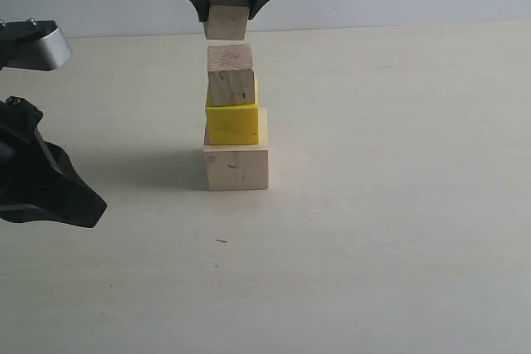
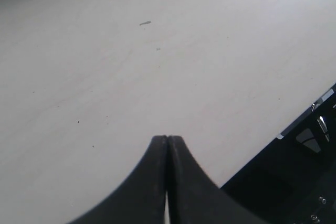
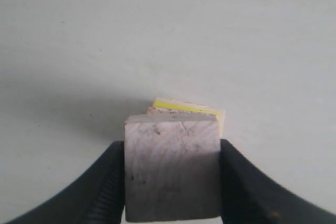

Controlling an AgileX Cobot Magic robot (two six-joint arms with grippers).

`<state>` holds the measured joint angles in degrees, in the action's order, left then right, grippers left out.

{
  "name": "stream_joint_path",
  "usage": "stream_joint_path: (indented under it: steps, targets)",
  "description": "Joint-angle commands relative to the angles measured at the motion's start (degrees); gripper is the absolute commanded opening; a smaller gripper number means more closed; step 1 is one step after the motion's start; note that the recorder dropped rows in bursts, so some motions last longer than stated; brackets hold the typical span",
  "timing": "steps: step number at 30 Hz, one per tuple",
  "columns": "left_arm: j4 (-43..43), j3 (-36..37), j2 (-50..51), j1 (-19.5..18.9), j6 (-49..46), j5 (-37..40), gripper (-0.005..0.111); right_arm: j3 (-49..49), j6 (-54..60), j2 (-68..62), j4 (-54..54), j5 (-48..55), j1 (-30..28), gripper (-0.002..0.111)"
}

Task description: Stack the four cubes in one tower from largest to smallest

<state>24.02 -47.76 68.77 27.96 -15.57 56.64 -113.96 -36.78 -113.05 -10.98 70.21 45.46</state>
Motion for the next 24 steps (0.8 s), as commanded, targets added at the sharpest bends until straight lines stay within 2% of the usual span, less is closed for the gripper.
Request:
stream_joint_path:
  steps: [1, 13, 24]
  targets:
    - [0.47, 0.22, -0.09, -0.03, -0.30, -0.08, 0.000, -0.01, 0.74, -0.83, 0.06, -0.25, -0.10, 0.000]
    - [0.47, 0.22, -0.09, -0.03, -0.44, 0.27, 0.000, -0.01, 2.77, -0.64, -2.69, -0.25, -0.25, 0.000]
    - [0.47, 0.22, -0.09, -0.03, -0.44, 0.44, 0.000, -0.01, 3.19, 10.37, -6.65, -0.25, -0.25, 0.000]
